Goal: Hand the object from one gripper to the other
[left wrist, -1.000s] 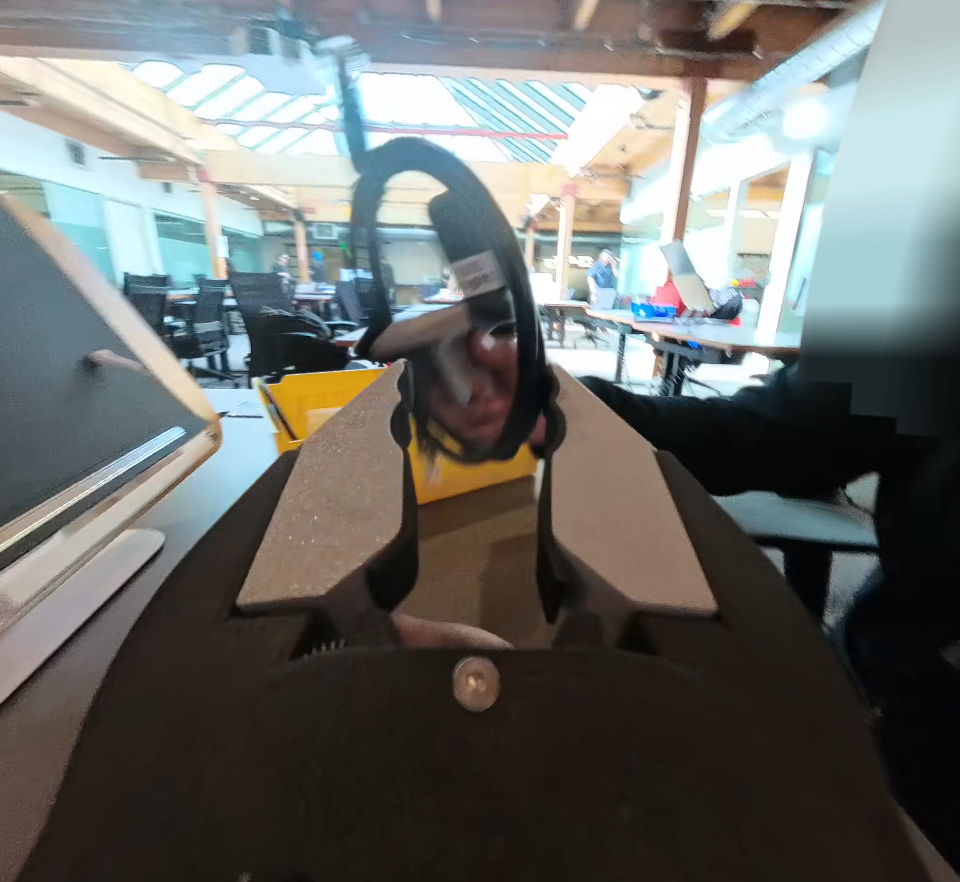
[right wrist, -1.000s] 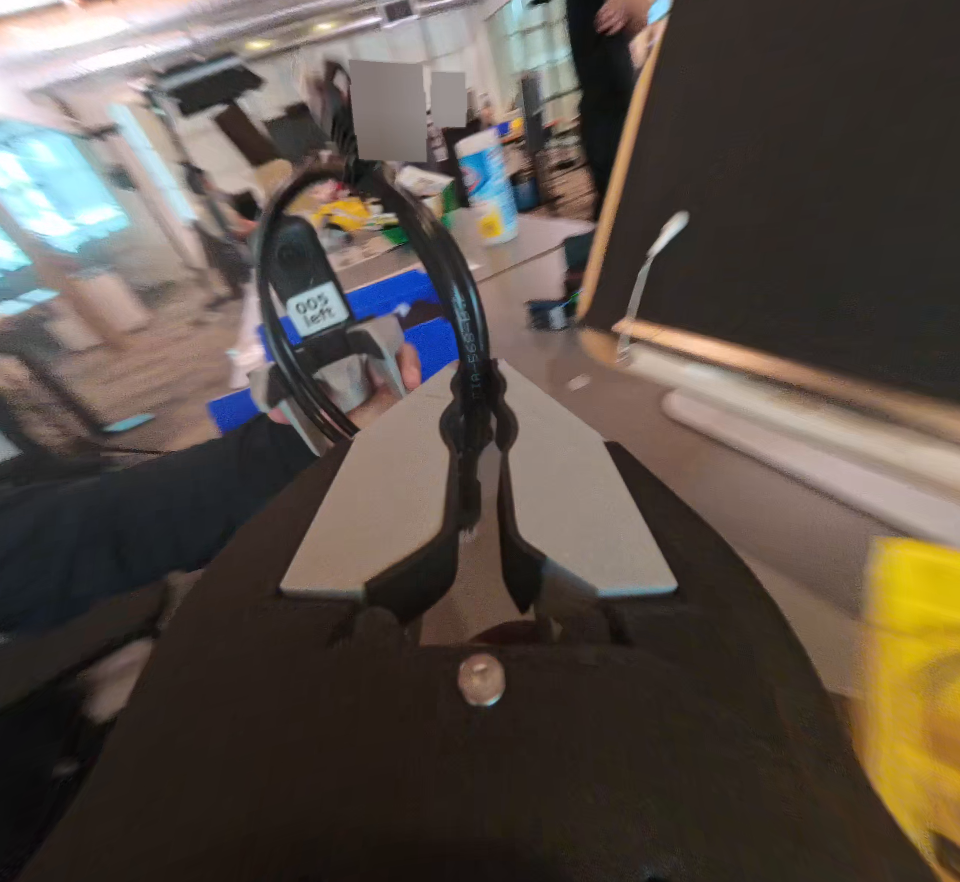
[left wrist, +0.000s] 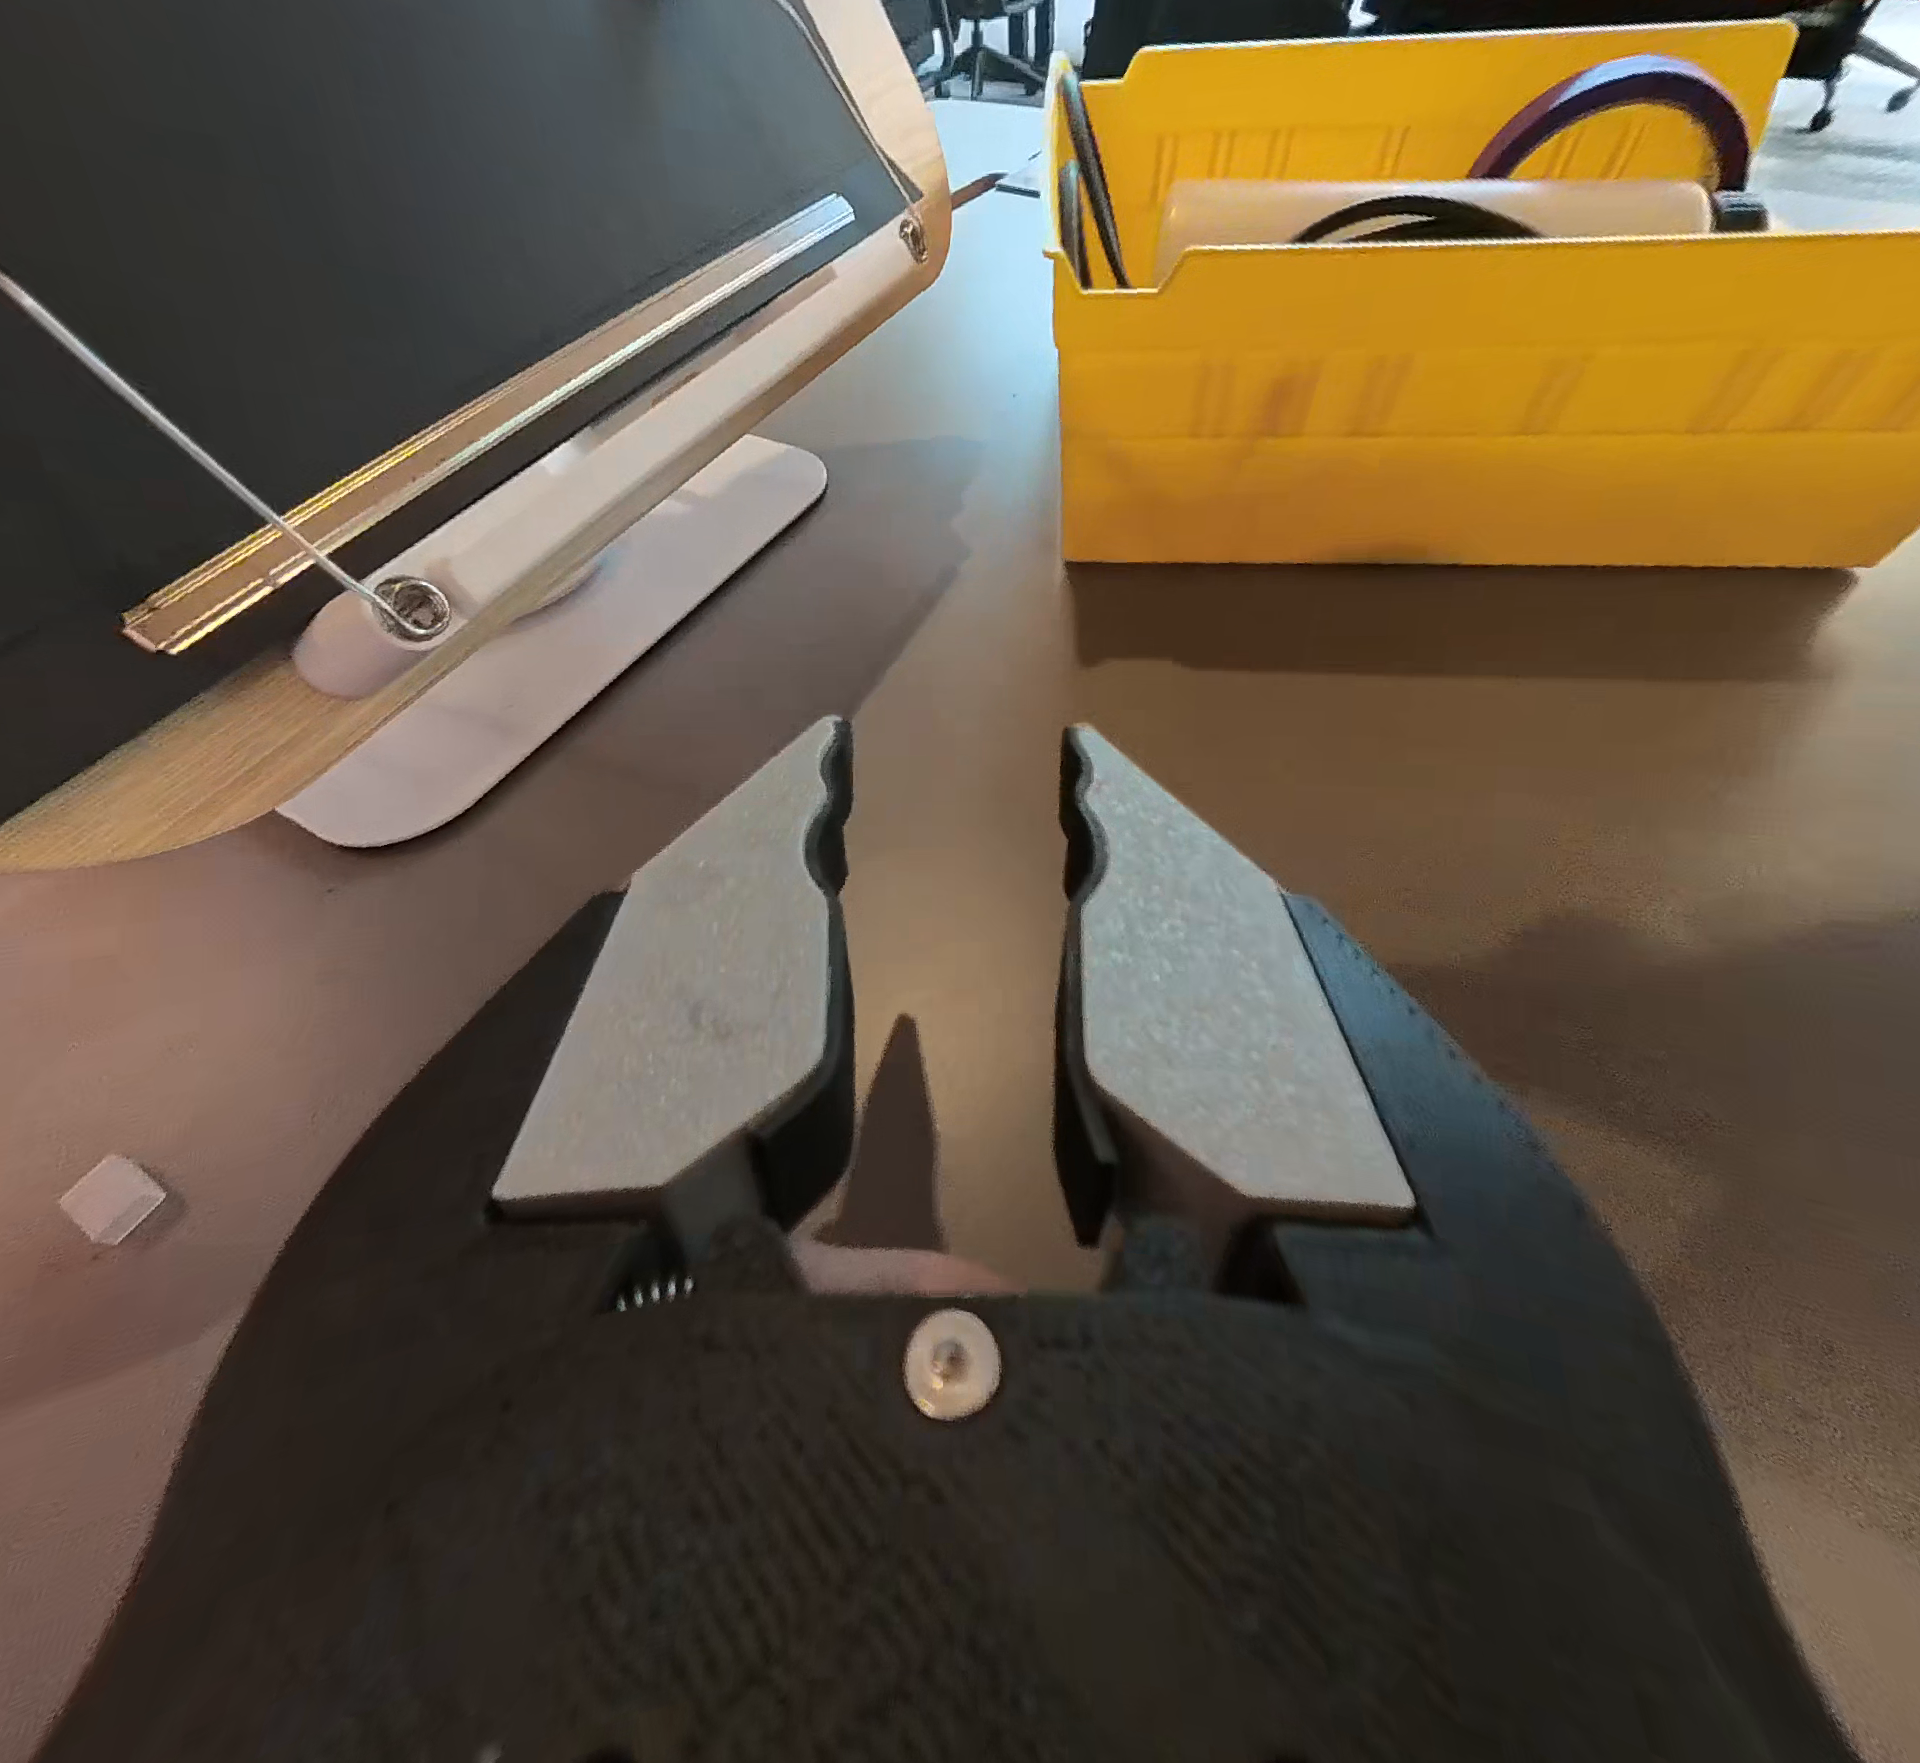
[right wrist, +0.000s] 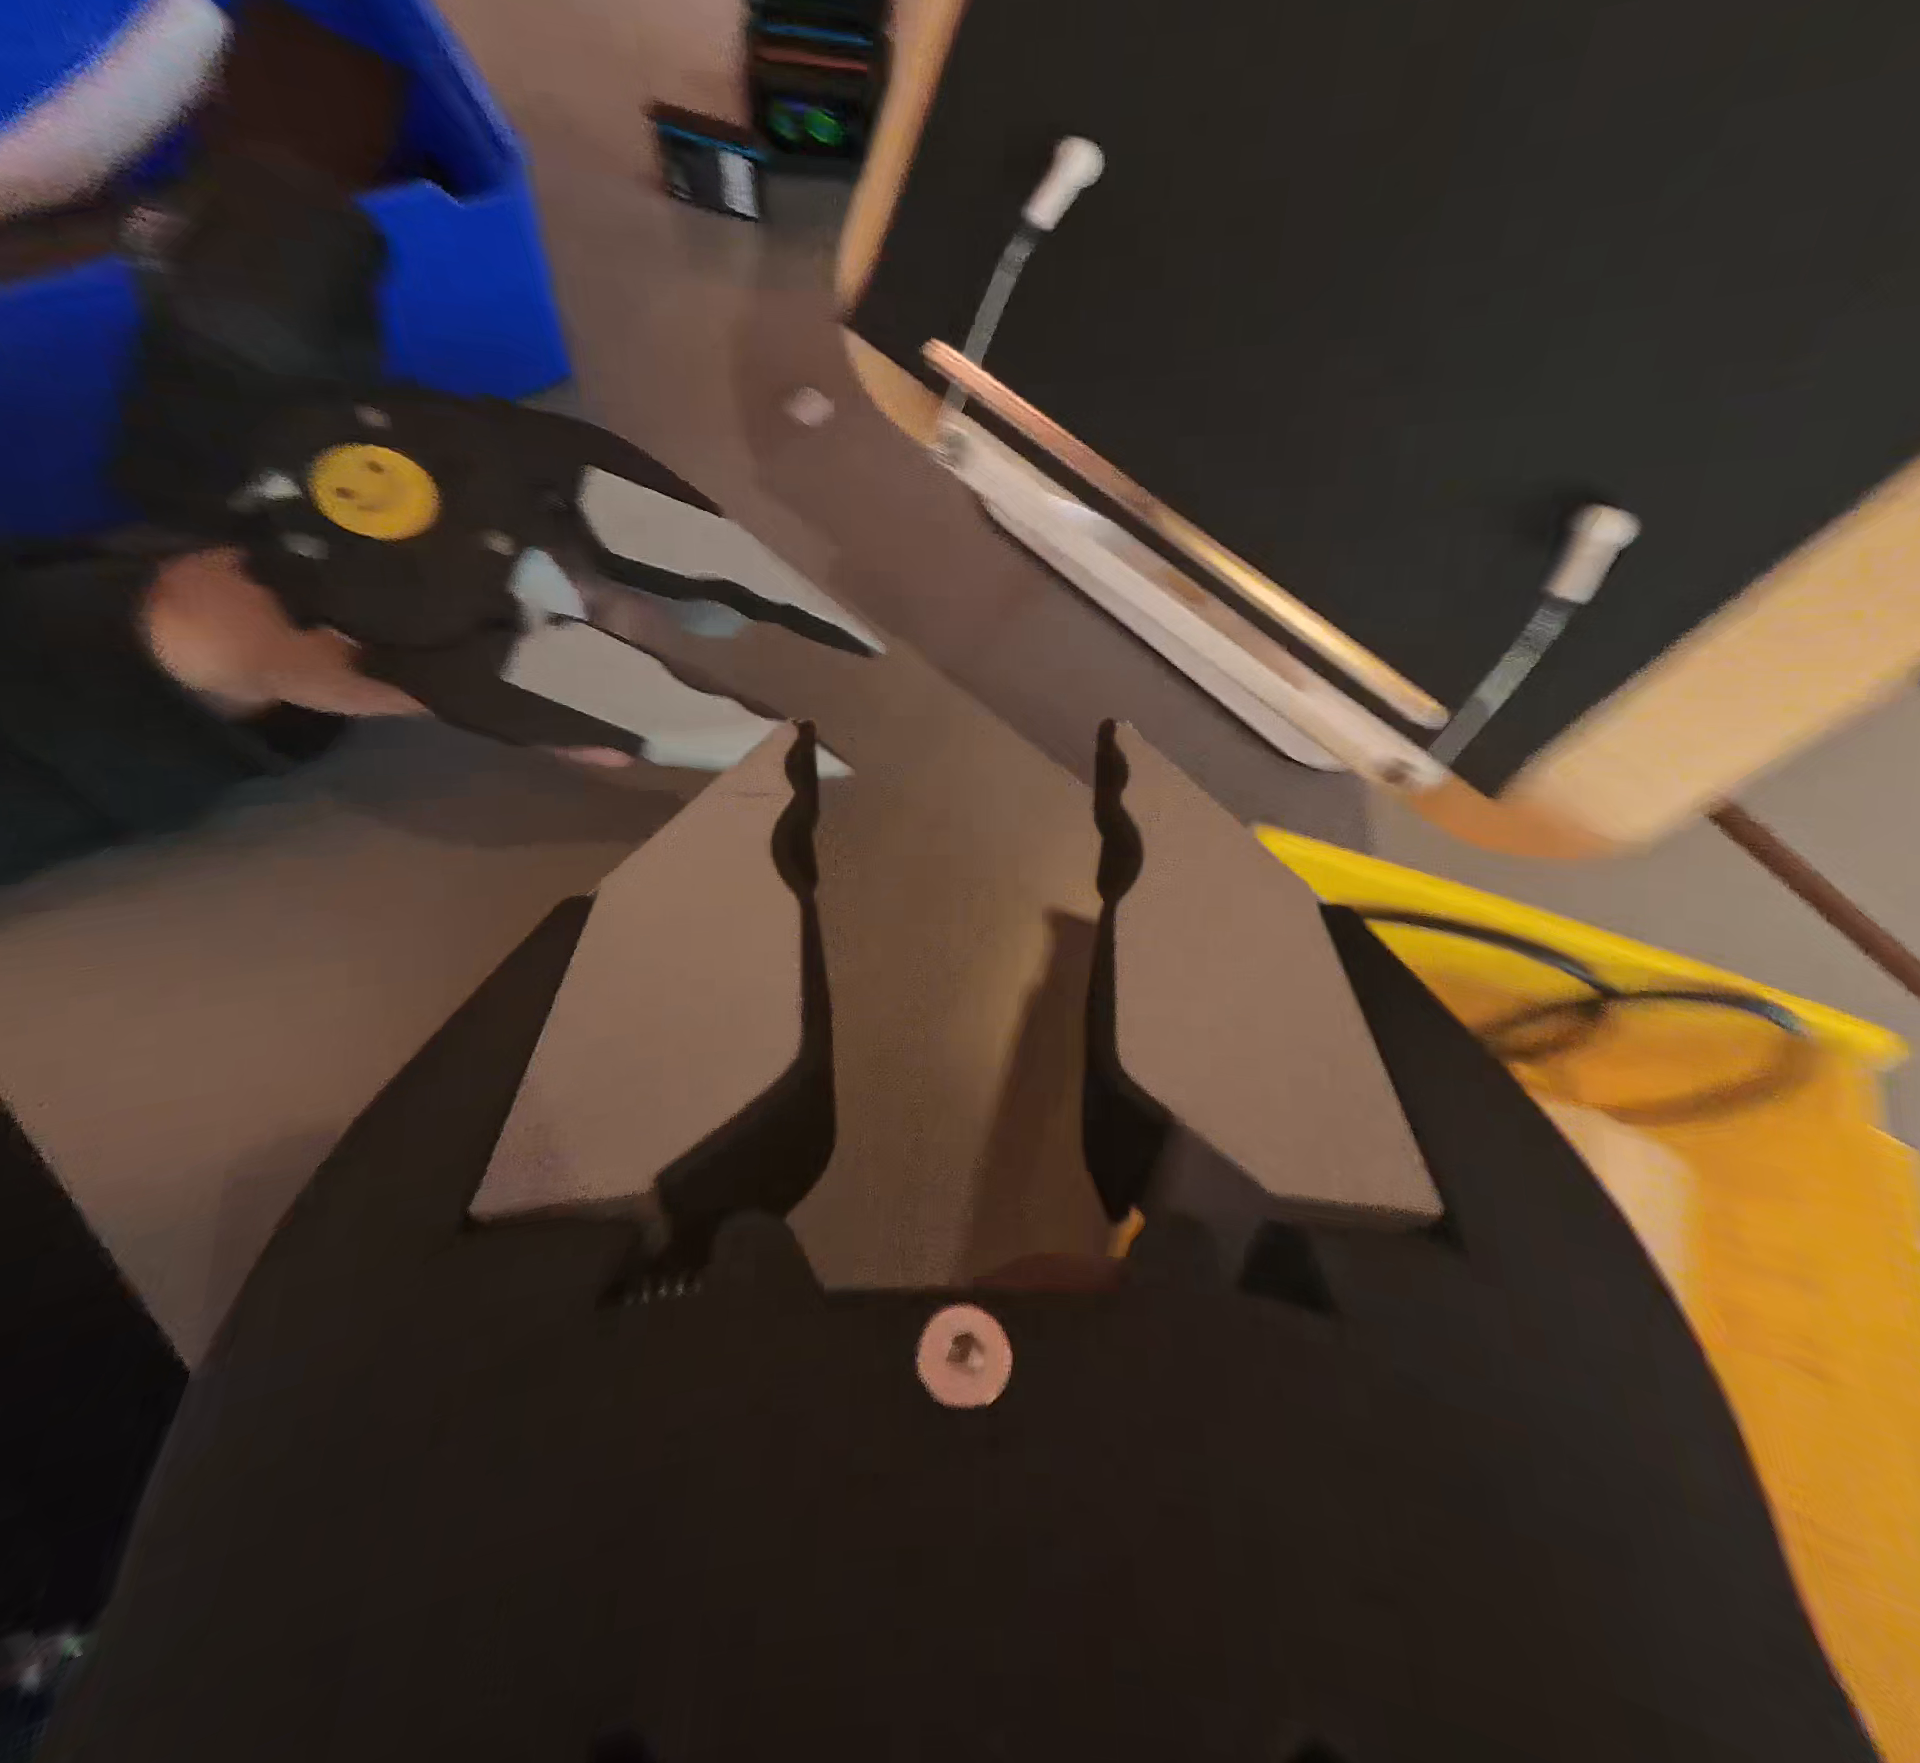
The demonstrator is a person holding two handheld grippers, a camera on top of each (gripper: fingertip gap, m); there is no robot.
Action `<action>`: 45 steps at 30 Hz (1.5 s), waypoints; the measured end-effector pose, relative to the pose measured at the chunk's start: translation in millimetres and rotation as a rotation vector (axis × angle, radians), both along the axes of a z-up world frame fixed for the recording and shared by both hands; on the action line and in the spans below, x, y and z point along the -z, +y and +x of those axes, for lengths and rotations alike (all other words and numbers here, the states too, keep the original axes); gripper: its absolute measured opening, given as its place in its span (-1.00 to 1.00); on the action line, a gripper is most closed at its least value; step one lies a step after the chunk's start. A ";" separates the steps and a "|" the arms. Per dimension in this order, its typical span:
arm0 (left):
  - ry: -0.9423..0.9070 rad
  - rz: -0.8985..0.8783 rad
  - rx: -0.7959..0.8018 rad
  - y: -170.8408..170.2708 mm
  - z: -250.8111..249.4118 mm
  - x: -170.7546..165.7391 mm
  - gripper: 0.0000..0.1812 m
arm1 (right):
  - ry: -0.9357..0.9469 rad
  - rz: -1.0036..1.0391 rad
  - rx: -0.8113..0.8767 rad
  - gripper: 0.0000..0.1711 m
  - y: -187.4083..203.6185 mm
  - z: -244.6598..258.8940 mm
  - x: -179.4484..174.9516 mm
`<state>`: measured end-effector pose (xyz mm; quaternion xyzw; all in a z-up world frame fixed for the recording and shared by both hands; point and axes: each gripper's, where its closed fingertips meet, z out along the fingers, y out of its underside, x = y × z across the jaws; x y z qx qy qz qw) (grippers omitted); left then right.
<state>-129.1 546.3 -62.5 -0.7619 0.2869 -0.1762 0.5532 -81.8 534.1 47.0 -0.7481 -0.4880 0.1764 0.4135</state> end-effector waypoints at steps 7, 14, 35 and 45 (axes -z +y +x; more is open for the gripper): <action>-0.018 0.043 -0.100 8.1 -19.9 -15.2 -0.59 | 0.237 -0.060 0.098 -0.33 30.8 -44.2 73.1; 0.155 0.011 -0.126 9.2 -18.7 6.8 -0.58 | 0.219 -0.036 0.114 -0.29 62.0 -56.8 133.7; -0.032 -0.124 -0.558 -129.4 -276.6 -108.7 -0.45 | 0.071 -0.007 0.024 -0.29 51.2 -54.1 151.3; -0.152 -0.652 -0.692 -119.8 -351.3 36.1 -0.55 | 0.037 0.022 0.019 -0.30 44.5 -53.4 153.5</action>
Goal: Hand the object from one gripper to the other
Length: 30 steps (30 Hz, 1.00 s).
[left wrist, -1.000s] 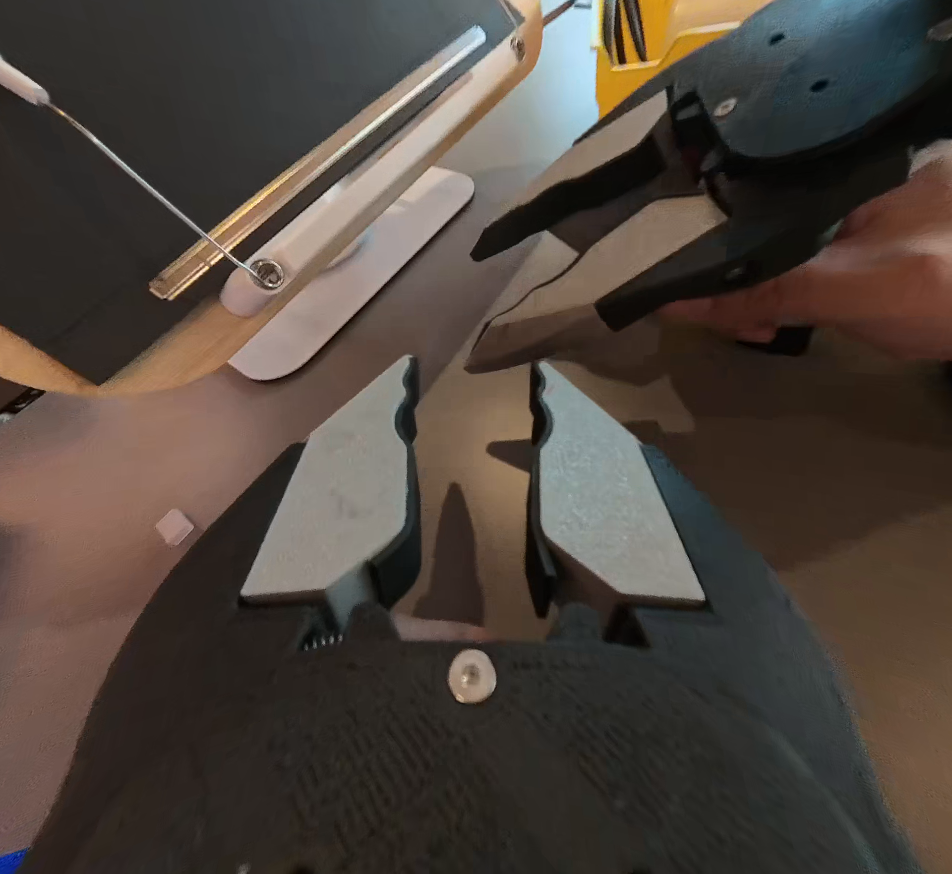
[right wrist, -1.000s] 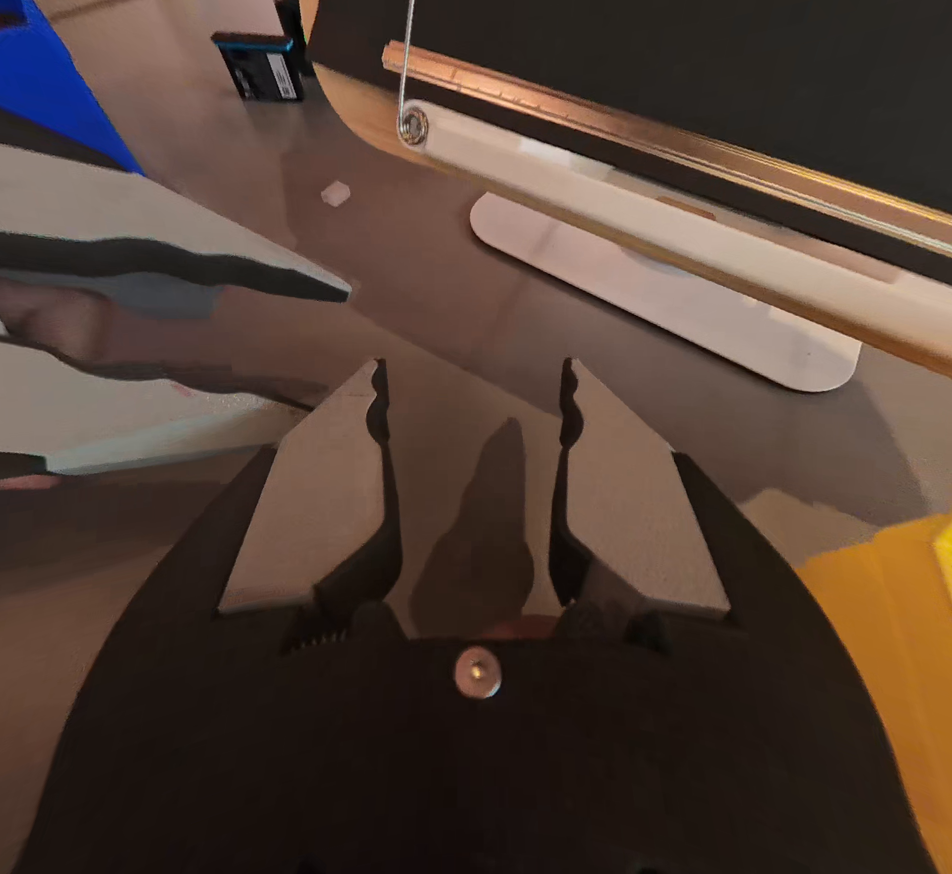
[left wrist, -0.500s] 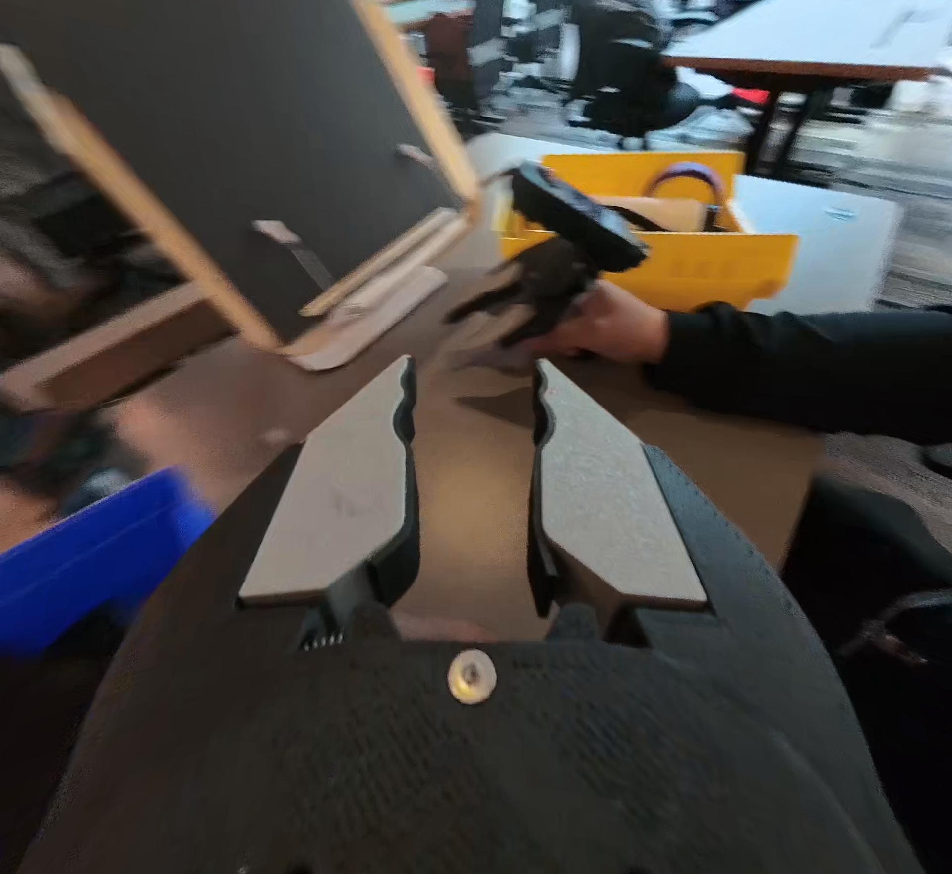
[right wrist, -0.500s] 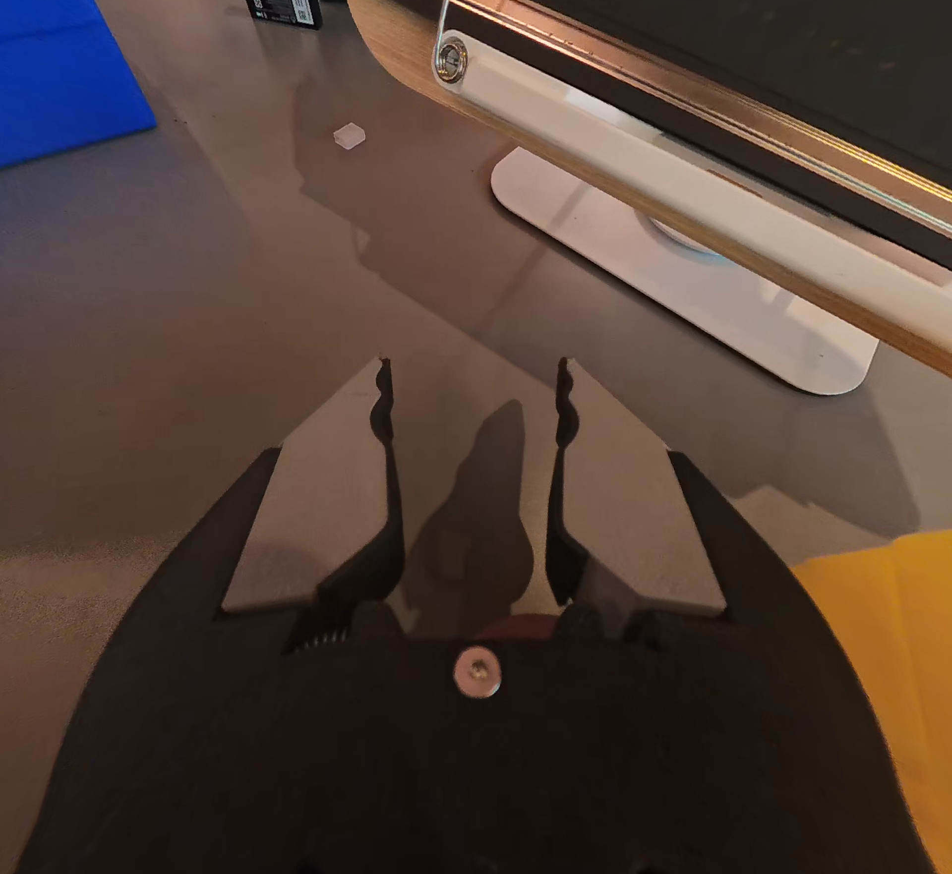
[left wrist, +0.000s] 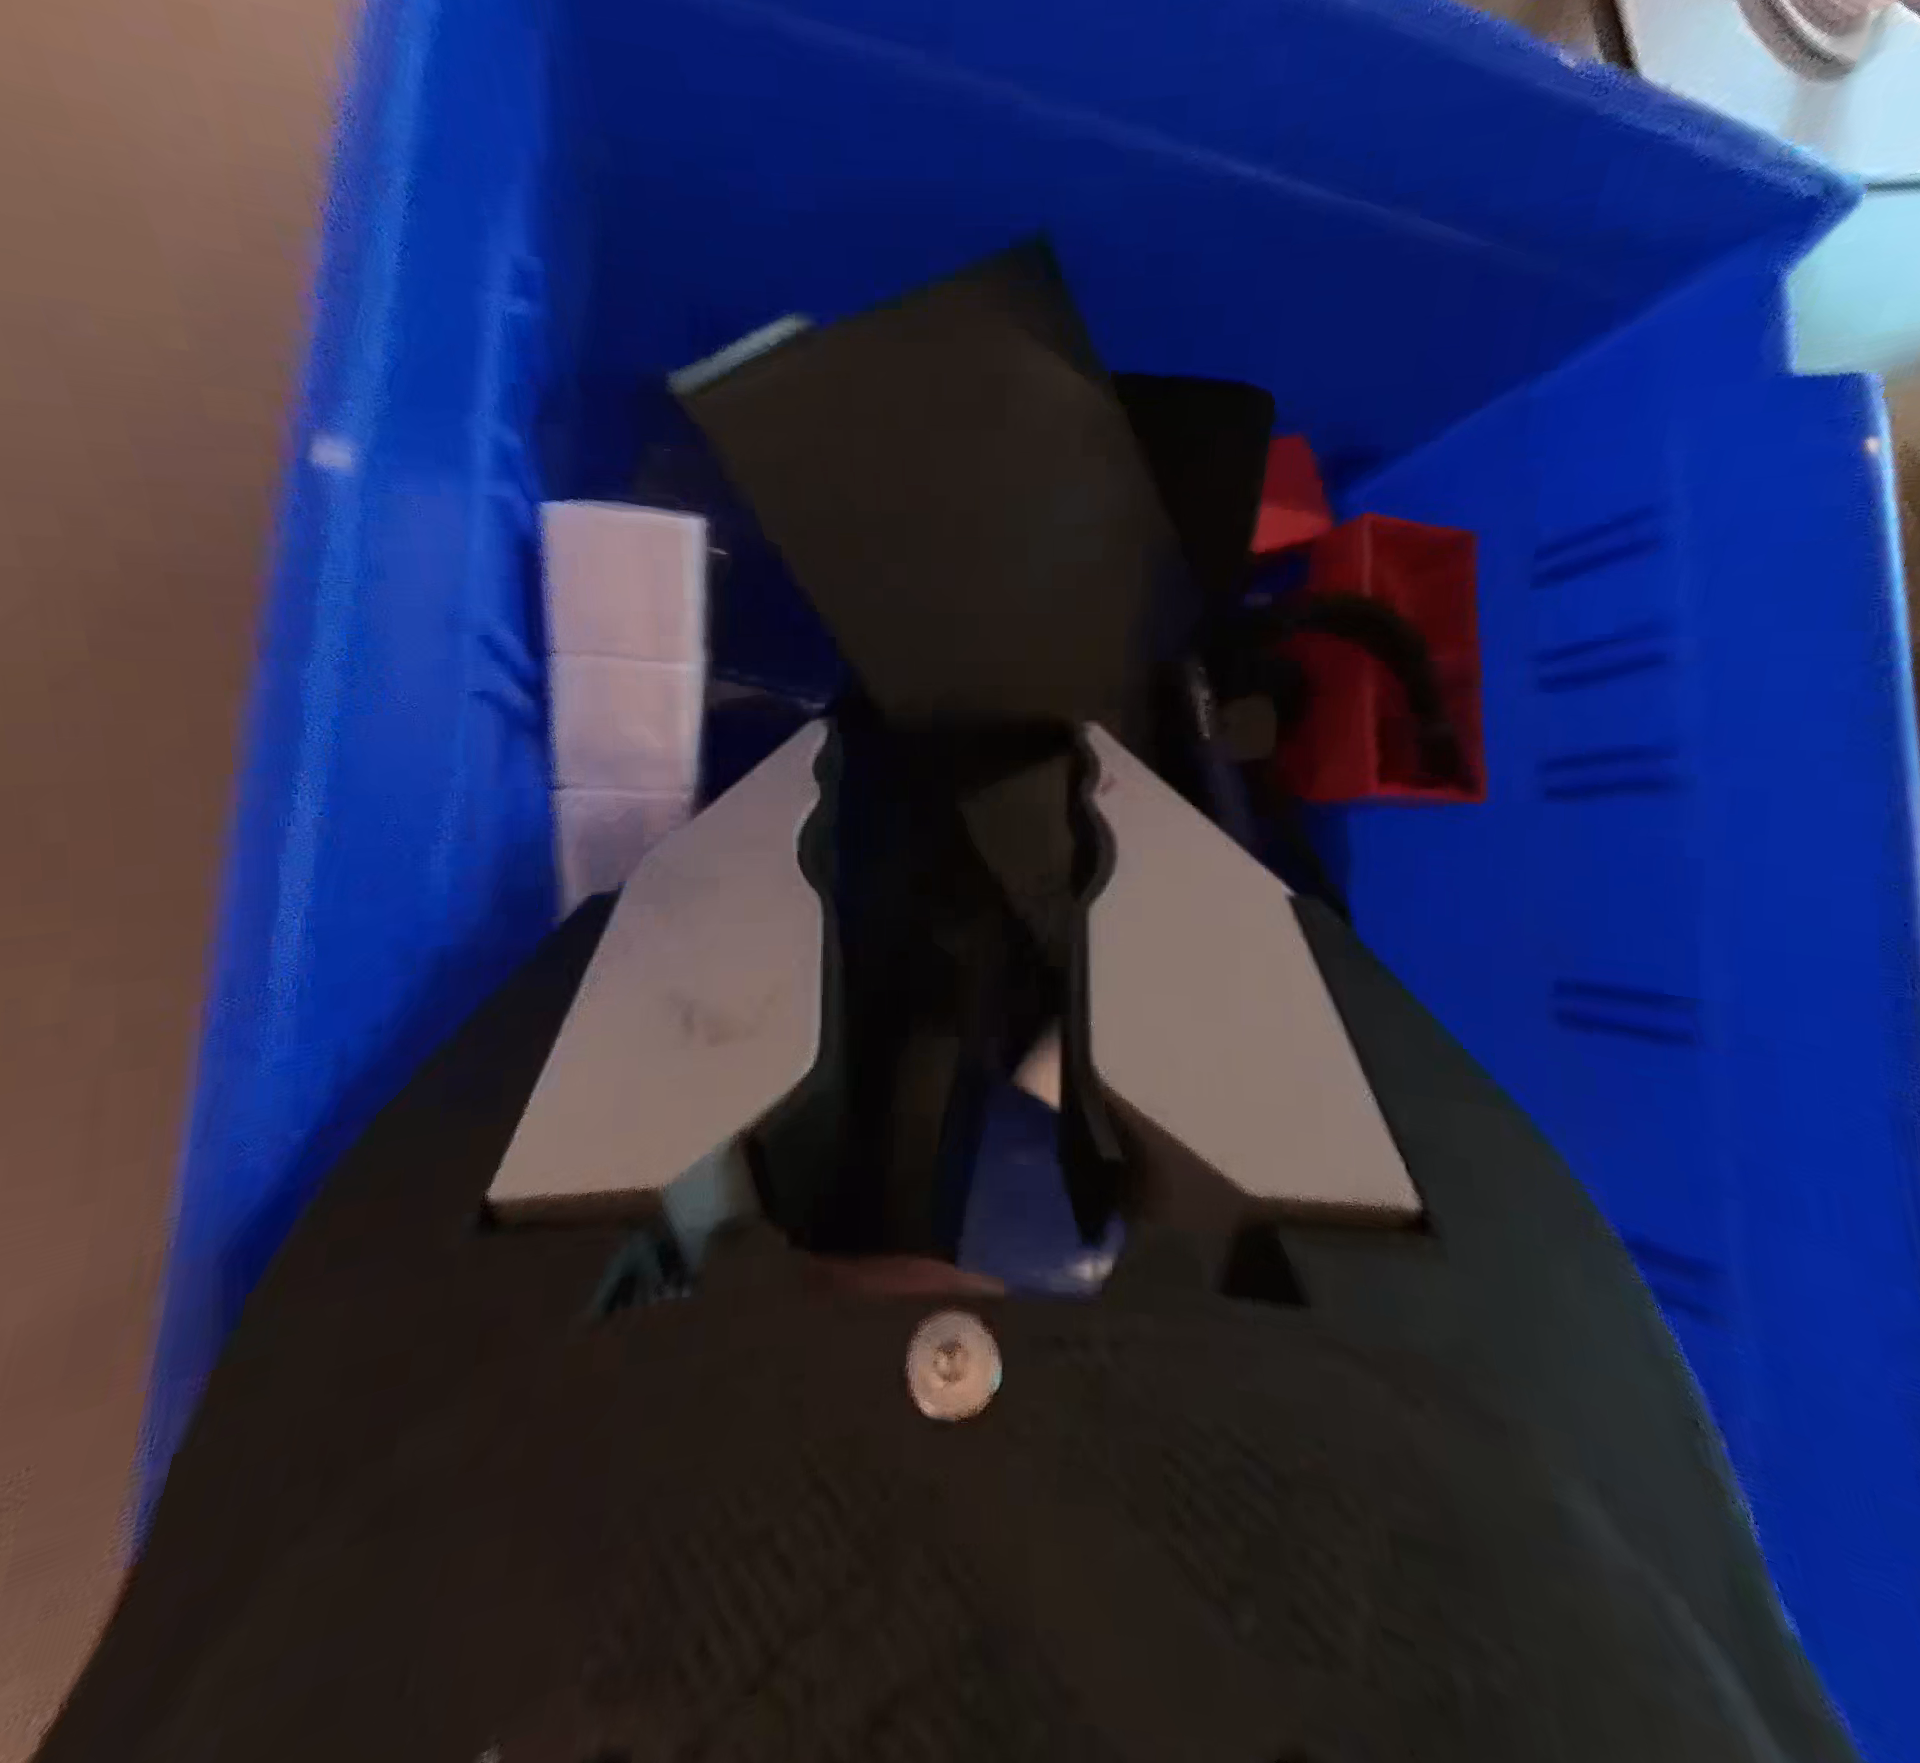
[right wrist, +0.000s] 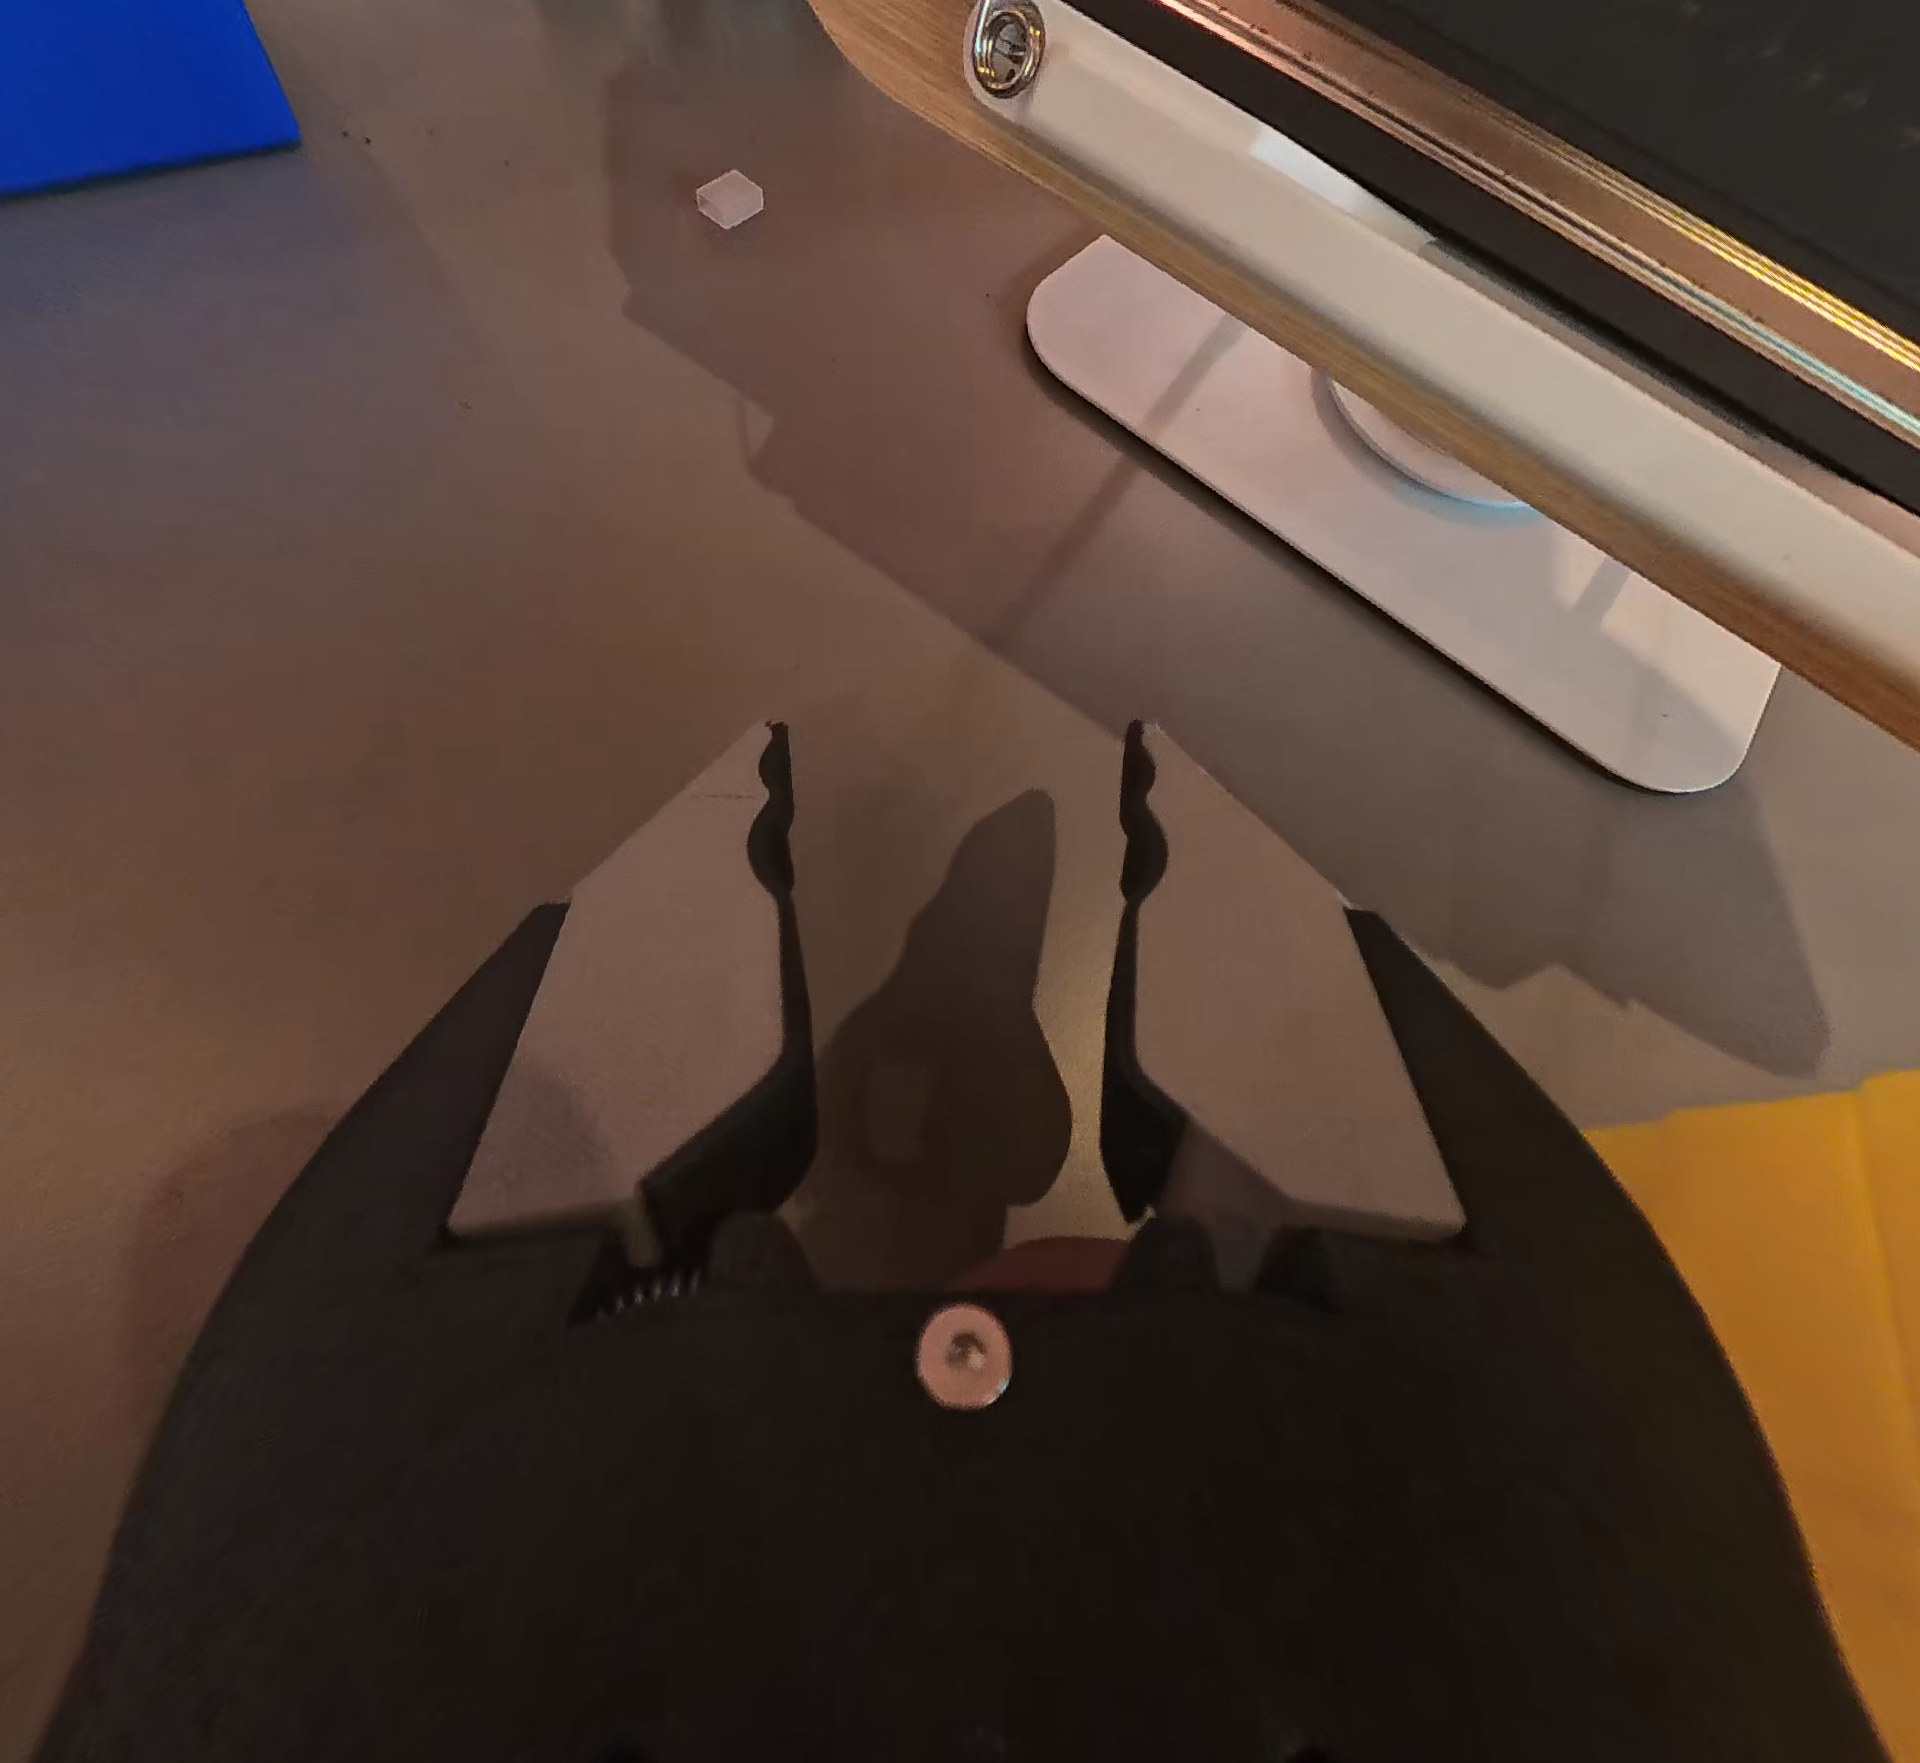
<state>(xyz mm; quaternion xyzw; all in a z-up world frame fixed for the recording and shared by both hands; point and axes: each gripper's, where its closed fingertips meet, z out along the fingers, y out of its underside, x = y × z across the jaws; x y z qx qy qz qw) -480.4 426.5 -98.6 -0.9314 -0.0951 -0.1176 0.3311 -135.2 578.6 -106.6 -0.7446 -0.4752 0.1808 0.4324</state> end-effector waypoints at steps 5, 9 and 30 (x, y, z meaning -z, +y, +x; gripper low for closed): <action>0.016 0.050 0.020 3.5 4.5 -13.7 -0.74 | 0.009 -0.022 0.000 -0.31 0.4 0.1 0.6; 0.049 0.161 0.071 0.7 12.0 -59.2 -0.92 | 0.011 -0.025 -0.008 -0.32 -1.0 -0.3 0.6; 0.045 0.797 0.657 37.9 303.1 -212.2 -1.00 | 0.622 -0.263 -0.630 -0.06 -93.7 -8.6 -101.1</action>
